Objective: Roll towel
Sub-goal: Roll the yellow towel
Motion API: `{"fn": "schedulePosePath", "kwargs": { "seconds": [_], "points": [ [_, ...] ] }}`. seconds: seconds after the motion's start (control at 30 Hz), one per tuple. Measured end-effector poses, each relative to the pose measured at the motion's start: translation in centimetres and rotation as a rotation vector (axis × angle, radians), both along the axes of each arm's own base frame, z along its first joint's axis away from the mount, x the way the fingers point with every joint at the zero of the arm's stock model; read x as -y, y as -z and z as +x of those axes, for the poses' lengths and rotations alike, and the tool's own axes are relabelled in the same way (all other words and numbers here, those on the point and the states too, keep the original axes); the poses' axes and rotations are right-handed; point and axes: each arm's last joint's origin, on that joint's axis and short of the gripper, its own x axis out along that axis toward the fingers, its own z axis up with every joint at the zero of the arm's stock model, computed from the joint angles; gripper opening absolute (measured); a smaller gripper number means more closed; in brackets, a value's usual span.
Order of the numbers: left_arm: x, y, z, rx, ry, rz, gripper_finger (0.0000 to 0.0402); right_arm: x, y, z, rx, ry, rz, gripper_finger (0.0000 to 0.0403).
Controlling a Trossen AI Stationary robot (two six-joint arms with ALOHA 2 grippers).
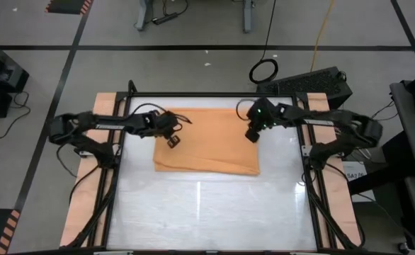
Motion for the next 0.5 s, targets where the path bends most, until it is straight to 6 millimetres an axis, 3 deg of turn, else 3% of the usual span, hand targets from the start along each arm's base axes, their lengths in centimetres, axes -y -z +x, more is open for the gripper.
{"fn": "schedulePosePath", "kwargs": {
  "seconds": [0.13,0.27,0.4,0.5],
  "points": [
    [2.9,-1.6,-0.9,0.008,0.111,-0.080,0.0063,-3.6,-1.7,-0.8,-0.011,-0.069,0.043,0.0017],
    [5.3,-3.2,-1.9,0.032,0.180,-0.090,0.0075,-7.4,-1.9,-1.6,0.016,-0.152,0.080,0.0038],
    [6.5,-4.5,-3.2,0.037,0.208,-0.071,0.0119,-10.2,-1.2,-2.5,0.101,-0.208,0.102,0.0054],
    [7.0,-4.2,-4.2,0.019,0.220,-0.078,0.0171,-11.6,-0.4,-3.0,0.171,-0.226,0.103,0.0060]
  ]
}}
